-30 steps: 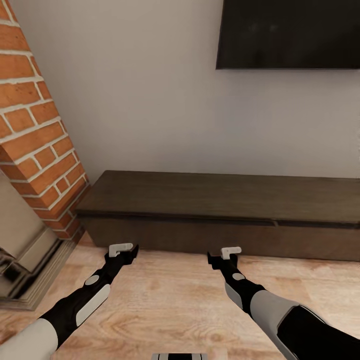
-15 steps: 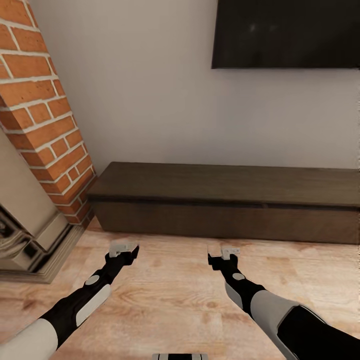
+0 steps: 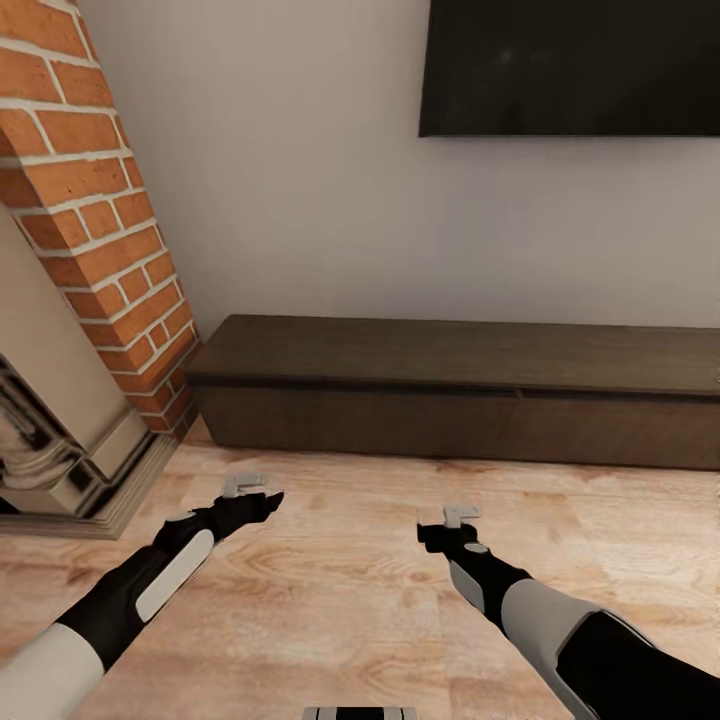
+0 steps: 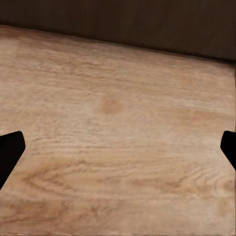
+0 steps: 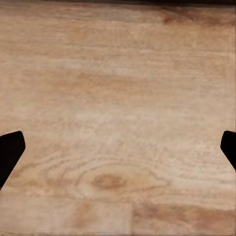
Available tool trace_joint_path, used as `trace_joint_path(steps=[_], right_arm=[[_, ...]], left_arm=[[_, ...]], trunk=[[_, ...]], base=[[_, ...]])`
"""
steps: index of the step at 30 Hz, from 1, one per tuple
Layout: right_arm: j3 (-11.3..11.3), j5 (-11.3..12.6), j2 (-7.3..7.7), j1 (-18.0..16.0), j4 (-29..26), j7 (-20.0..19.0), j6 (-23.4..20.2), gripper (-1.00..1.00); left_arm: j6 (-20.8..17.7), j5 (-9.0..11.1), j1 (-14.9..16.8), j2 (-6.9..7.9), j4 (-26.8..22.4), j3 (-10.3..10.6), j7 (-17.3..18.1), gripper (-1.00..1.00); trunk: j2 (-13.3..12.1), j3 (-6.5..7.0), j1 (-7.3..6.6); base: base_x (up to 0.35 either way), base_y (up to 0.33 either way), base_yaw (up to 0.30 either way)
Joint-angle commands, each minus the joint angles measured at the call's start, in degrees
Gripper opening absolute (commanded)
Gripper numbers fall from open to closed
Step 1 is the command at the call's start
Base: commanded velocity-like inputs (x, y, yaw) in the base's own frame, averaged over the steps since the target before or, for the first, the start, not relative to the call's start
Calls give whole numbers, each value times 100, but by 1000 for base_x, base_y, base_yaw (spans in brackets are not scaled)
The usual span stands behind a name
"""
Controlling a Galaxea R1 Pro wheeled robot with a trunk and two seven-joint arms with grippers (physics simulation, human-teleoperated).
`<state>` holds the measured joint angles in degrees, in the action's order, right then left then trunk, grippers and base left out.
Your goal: Place each of the two pumpkins and all three candles from the living room inside a cabinet in the living room (use any cabinet), then make sure every cabinet is closed, and position the cauldron so it is next to a table in the living room.
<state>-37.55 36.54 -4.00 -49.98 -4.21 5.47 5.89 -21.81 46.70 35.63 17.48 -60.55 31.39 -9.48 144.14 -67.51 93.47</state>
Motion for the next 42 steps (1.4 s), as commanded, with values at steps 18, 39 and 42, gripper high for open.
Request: trace_joint_path(steps=[18,39,42], right_arm=[[307,117,31,-4,-1904,24,-1093,100],[310,109,35,-3,-1891,24,-1098,100],[310,108,27,-3,-1891,24,-1098,100]], left_arm=[[-1168,-11,5,7,-359,-895,-53,100],[-1592,58,5,-4,-380,-1084,-53,100],[-1620,58,5,-1,-380,-1113,-53,100]], trunk=[[-17,305,-37],[-45,770,-92],[-49,838,-99]], base=[[-3,0,0],[-31,0,0],[-7,0,-17]])
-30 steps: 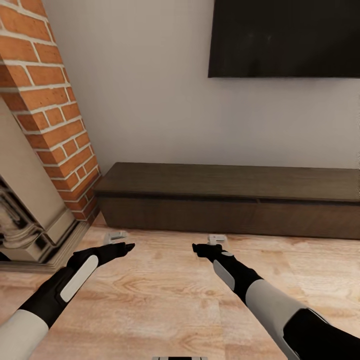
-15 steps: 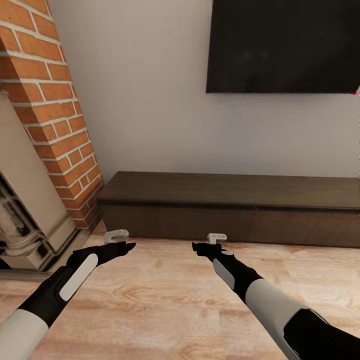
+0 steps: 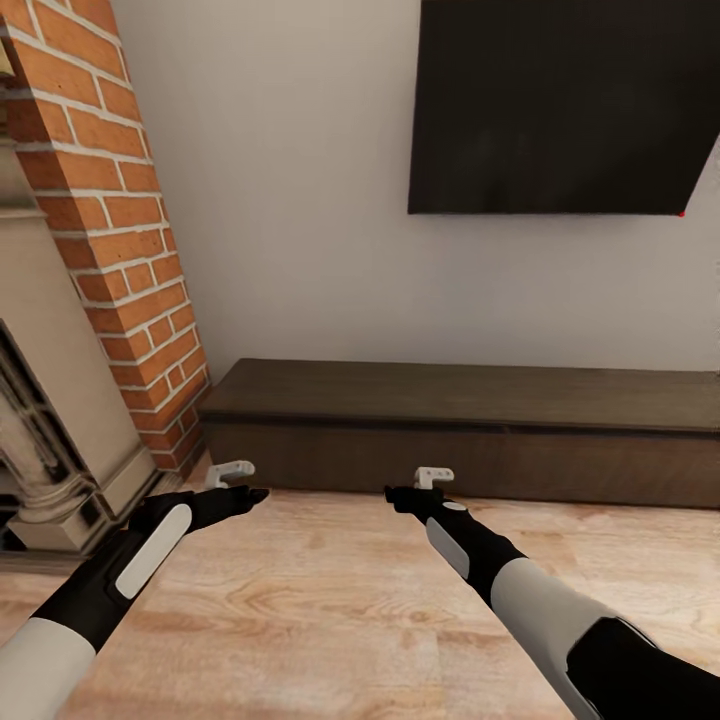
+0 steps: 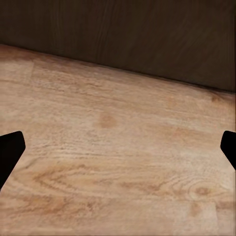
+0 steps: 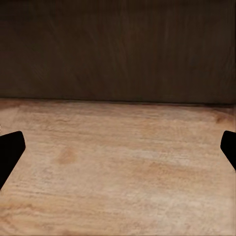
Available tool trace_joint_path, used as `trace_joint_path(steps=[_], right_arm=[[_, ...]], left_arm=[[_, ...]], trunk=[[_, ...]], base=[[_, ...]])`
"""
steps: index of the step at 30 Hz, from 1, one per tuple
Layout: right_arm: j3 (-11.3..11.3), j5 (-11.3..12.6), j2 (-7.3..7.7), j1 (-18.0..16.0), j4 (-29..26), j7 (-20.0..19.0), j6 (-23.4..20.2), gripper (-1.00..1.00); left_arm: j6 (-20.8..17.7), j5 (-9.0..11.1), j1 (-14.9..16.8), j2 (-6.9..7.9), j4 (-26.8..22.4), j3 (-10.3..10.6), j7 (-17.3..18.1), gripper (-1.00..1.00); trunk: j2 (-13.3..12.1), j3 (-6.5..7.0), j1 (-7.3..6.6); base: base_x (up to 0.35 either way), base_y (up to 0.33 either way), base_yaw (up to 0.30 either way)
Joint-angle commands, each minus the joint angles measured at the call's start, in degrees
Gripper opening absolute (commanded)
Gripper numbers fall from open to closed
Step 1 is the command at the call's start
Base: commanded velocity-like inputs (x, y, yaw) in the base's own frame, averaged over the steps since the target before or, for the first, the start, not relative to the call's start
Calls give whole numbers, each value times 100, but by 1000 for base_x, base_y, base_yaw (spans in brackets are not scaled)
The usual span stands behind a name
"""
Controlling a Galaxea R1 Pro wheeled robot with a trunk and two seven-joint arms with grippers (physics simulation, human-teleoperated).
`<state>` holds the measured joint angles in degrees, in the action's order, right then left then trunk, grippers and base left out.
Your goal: Place each of the two pumpkins and all three candles from the living room inside a cabinet in the living room (use any cabinet), then make sure every cabinet is closed, and position the cauldron so it is next to a table in the living room.
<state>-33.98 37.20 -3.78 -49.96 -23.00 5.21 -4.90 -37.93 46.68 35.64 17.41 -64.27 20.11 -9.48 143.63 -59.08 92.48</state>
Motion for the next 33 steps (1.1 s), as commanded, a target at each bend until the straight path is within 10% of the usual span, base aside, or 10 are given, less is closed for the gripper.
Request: trace_joint_path(steps=[1,33], right_arm=[[-48,45,8,-5,-12,49,-19,100],[-48,59,18,-5,6,50,-20,100]], left_arm=[[-15,61,4,4,-8,12,-54,100],[-30,23,0,-26,-86,22,-52,100]], trunk=[[1,18,-3],[-35,732,-73]], base=[[-3,0,-112],[-140,0,-261]])
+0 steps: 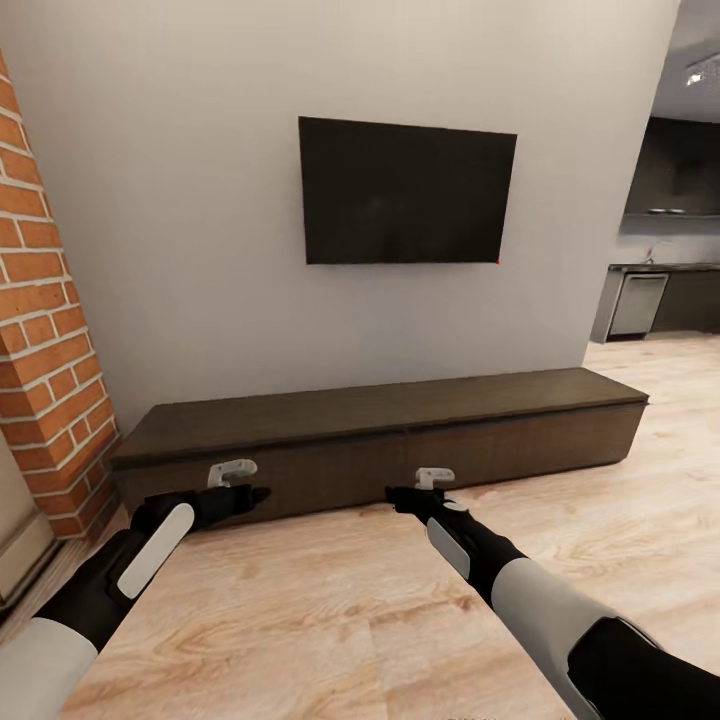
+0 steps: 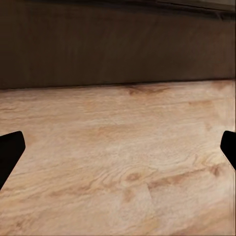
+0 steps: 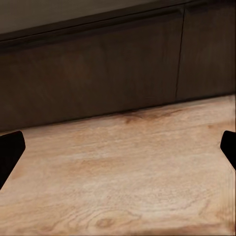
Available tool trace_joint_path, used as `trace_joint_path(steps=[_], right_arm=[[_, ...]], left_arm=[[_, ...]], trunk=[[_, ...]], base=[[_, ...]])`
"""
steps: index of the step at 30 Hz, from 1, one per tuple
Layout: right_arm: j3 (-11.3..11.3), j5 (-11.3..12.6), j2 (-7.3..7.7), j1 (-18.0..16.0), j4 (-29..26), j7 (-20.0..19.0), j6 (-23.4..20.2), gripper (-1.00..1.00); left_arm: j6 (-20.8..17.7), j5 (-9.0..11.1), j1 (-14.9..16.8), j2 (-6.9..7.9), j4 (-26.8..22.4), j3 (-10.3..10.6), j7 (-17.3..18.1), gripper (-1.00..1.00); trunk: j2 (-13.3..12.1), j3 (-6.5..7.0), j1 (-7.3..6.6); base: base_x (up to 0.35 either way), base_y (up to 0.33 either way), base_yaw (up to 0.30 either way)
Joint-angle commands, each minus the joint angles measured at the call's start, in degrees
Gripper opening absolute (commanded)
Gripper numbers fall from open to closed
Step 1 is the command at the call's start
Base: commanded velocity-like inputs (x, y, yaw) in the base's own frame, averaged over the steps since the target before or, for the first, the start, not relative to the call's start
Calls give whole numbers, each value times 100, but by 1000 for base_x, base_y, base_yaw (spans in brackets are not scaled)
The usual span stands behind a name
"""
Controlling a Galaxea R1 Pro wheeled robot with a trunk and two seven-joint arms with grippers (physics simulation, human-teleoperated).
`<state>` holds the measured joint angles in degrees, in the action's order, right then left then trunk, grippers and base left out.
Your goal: Place each of the two pumpkins and all three candles from the living room inside a cabinet in the living room (use any cabinet), then make sure every cabinet is closed, and position the cauldron so it is next to a table in the living room.
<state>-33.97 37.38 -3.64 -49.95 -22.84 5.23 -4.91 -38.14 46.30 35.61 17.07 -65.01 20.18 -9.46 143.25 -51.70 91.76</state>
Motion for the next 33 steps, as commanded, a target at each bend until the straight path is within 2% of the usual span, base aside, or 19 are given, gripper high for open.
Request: trace_joint_path(steps=[1,6,12,21,33], right_arm=[[-48,41,3,-6,-10,48,-19,100],[-48,41,3,-6,-10,48,-19,100],[-48,41,3,-6,-10,33,-7,100],[-48,41,3,-6,-10,39,1,100],[-48,41,3,-6,-10,42,6,100]], left_arm=[[-9,63,3,22,-82,20,-55,100],[-6,23,-1,28,-222,52,-56,100],[-1,9,-2,9,-254,79,-56,100],[-1,4,-2,0,-257,81,-64,100],[0,16,-2,-21,-257,82,-65,100]], trunk=[[3,-3,-1],[3,17,-1],[3,39,-1],[3,44,-1],[3,45,-1]], base=[[-2,0,-273],[-1,-60,-273],[0,-247,-262],[0,-305,-60],[0,-319,-166]])
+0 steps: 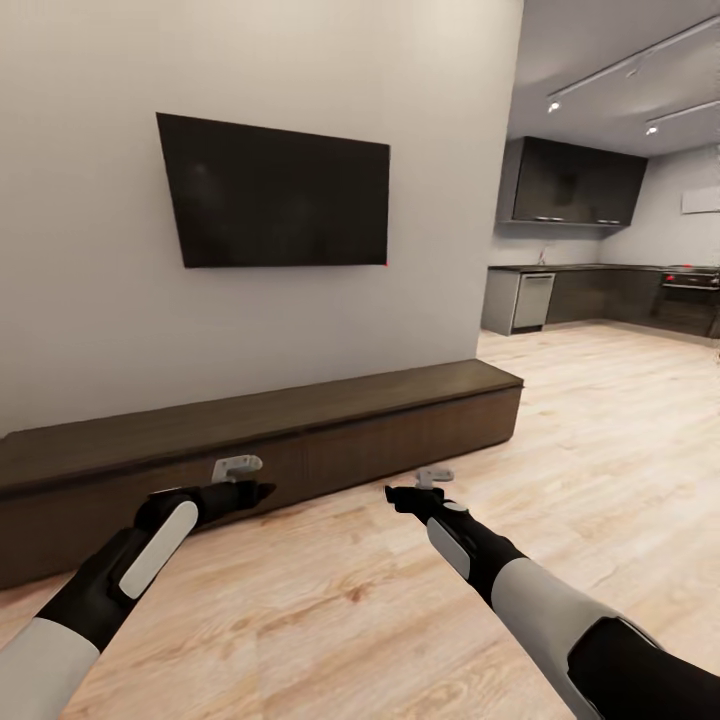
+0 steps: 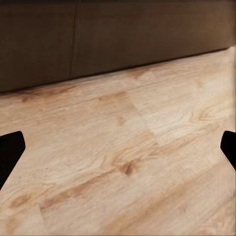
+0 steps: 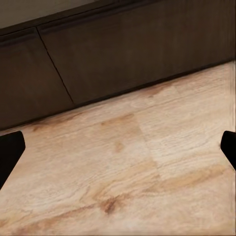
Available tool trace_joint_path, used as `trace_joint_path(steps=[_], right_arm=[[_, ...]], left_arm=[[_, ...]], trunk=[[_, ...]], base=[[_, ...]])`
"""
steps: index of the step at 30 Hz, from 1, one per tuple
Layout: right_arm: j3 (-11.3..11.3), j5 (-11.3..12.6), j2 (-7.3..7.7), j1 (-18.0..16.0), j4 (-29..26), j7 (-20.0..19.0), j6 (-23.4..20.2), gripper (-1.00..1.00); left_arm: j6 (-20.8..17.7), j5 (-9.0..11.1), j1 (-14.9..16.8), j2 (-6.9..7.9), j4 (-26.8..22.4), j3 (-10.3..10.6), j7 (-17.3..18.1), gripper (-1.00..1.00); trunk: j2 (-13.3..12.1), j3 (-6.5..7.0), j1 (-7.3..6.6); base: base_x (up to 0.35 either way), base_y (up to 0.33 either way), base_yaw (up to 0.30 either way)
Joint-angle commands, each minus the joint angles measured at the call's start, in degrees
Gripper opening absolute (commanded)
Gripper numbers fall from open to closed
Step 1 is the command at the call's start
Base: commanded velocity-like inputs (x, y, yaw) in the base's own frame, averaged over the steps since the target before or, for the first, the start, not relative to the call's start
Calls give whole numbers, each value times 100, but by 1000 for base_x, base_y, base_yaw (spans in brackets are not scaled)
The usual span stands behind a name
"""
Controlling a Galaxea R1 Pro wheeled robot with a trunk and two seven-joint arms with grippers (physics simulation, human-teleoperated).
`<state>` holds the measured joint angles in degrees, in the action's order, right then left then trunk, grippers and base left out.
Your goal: Place each of the two pumpkins and all three candles from the living room inside a cabinet in the living room (use any cabinet), then make sure every cabinet is closed, and position the cauldron so it is next to a table in the living room.
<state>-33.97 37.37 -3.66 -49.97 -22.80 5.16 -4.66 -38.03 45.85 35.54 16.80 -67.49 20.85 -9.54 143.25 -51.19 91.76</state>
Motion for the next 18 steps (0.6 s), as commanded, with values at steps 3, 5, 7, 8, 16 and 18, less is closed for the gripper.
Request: trace_joint_path(steps=[3,5,7,8,16,18], right_arm=[[-48,42,6,-4,-14,47,-14,100],[-48,38,6,-4,-14,47,-2,100],[-48,35,6,-4,-14,47,10,100],[-48,33,6,-4,-14,47,16,100],[-56,0,-10,-4,-14,55,33,100],[-57,-1,-10,-4,-14,55,31,100]], left_arm=[[-9,63,6,2,-3,11,-62,100],[-5,64,6,5,3,8,-61,100],[-4,67,6,7,6,7,-60,100],[-4,69,6,7,7,7,-62,100],[4,81,6,7,22,-19,-65,100],[5,87,8,8,31,-25,-65,100]], trunk=[[3,-6,-1],[3,-6,-1],[3,-6,-1],[3,-6,-1],[3,3,-1],[3,9,-1]], base=[[0,-319,-15],[7,-319,-5],[44,-319,-2],[68,-319,-1],[102,-316,109],[180,-277,252]])
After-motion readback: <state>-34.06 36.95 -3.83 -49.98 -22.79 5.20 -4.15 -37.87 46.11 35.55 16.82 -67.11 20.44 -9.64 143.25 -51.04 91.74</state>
